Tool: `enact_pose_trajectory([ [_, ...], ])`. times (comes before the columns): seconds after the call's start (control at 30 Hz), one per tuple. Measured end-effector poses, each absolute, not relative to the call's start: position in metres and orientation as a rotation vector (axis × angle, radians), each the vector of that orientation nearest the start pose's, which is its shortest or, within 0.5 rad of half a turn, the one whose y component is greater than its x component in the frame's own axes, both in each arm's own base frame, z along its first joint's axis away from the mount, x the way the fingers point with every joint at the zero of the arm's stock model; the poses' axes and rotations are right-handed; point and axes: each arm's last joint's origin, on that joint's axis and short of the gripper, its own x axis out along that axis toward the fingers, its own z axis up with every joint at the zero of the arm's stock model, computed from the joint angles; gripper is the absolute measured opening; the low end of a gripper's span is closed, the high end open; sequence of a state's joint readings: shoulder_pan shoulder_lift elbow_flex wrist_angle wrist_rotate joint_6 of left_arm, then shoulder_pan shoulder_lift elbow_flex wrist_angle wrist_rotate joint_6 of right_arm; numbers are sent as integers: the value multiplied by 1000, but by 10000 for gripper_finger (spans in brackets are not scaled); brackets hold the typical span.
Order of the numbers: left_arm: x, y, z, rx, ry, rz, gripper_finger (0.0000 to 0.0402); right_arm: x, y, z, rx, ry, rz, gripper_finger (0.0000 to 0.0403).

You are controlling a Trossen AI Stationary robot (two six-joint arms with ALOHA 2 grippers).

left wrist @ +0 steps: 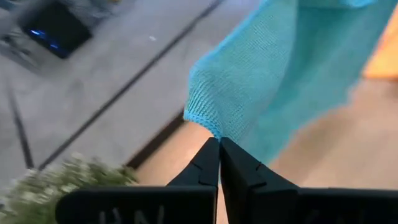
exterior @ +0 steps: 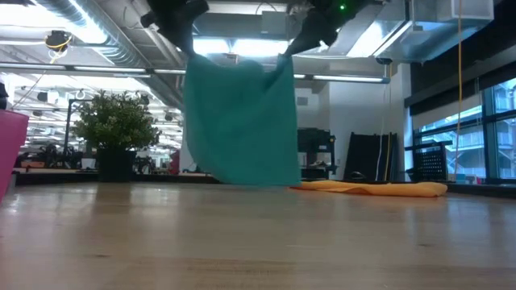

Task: Roll microfiber towels into tight, uniform cylinder then place into a basket
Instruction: Fold the blue microfiber towel

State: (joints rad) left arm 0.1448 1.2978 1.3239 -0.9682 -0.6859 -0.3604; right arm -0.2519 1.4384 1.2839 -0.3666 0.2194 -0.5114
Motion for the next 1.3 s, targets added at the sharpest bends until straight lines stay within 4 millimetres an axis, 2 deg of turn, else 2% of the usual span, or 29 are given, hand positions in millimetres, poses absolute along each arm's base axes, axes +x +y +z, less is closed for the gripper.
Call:
enact_pose_trajectory([
  [0.17,241,35,339,-101,846,878,0,308,-73,311,-450,699,-233,0],
  [0.33,241,16,314,-157,913,822,0,305,-61,284,-423,767,-191,0],
  [0.57,237,-11,284,-213,956,765,0,303,-43,266,-398,801,-143,0],
  [0.67,238,-22,277,-228,939,733,0,302,-34,263,-406,813,-116,0],
  [0.8,239,-34,277,-225,904,689,0,303,-25,265,-420,807,-88,0],
  [0.9,238,-34,280,-214,871,703,0,307,-26,274,-448,759,-160,0],
  [1.07,238,-23,285,-139,801,818,0,311,-34,293,-541,737,-299,0],
  [1.3,245,0,313,-63,743,890,0,314,-49,326,-590,665,-360,0],
])
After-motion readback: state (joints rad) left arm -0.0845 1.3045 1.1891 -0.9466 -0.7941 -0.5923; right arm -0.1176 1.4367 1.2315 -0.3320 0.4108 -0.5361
